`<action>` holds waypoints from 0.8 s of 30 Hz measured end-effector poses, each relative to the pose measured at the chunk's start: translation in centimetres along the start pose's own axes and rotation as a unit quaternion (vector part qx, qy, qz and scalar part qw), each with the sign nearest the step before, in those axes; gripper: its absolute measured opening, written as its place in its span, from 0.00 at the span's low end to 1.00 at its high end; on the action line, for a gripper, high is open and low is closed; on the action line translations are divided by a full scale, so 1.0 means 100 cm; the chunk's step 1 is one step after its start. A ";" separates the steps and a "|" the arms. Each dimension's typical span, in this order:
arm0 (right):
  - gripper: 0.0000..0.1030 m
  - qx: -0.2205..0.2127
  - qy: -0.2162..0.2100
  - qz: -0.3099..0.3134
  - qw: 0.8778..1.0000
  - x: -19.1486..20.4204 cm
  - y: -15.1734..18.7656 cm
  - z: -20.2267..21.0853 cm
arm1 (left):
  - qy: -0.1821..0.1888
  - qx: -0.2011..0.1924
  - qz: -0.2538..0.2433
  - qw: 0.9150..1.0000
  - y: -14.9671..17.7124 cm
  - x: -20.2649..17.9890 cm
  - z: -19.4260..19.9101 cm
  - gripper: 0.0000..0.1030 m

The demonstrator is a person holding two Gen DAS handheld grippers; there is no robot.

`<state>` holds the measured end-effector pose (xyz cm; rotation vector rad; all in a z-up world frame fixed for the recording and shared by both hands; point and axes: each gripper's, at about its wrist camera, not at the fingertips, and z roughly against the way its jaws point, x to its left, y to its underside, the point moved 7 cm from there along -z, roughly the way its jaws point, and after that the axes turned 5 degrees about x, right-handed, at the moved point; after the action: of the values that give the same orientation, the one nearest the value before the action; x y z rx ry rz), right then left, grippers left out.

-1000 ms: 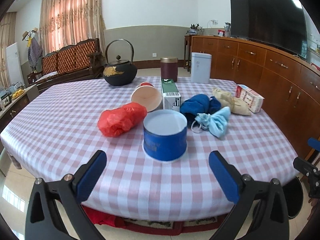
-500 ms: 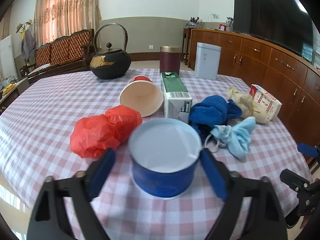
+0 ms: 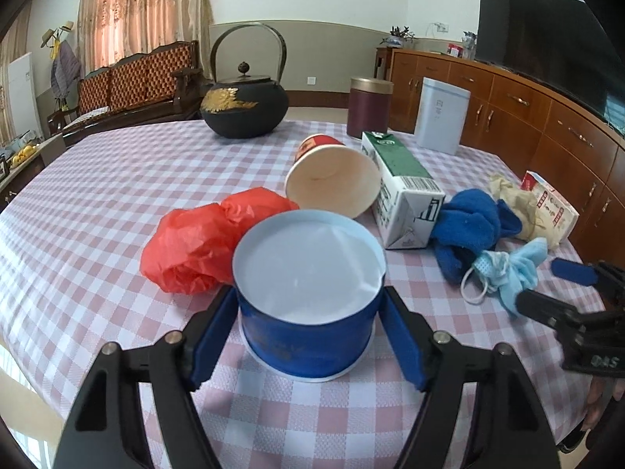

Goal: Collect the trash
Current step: 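Grasp the blue tin can with the left tool while the right tool grasps the blue mask, then carry the blue tin and blue mask in both tools over the black bin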

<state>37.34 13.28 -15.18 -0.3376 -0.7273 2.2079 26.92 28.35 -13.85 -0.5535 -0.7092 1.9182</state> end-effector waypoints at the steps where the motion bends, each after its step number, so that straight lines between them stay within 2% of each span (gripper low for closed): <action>1: 0.74 0.006 -0.002 -0.006 1.000 0.000 -0.002 -0.005 | 0.001 0.001 0.000 1.000 -0.001 0.000 -0.002 0.73; 3: 0.64 0.012 -0.012 -0.015 1.000 -0.001 -0.004 -0.009 | 0.003 0.005 -0.002 1.000 -0.005 -0.003 -0.005 0.73; 5: 0.23 0.016 -0.017 -0.018 1.000 0.000 -0.004 -0.011 | 0.007 0.005 -0.005 1.000 -0.006 -0.006 -0.007 0.72; 10: 0.19 -0.001 -0.020 -0.008 1.000 0.004 0.003 0.003 | 0.023 -0.007 -0.010 1.000 -0.002 -0.010 0.004 0.71; 24: 0.18 -0.038 0.010 -0.034 0.999 -0.021 0.032 0.062 | 0.043 -0.031 -0.022 0.998 0.008 -0.028 0.047 0.71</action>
<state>34.05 7.60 -12.12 -0.3657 -0.8013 2.1137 24.55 24.43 -10.81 -0.6503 -0.7223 1.8243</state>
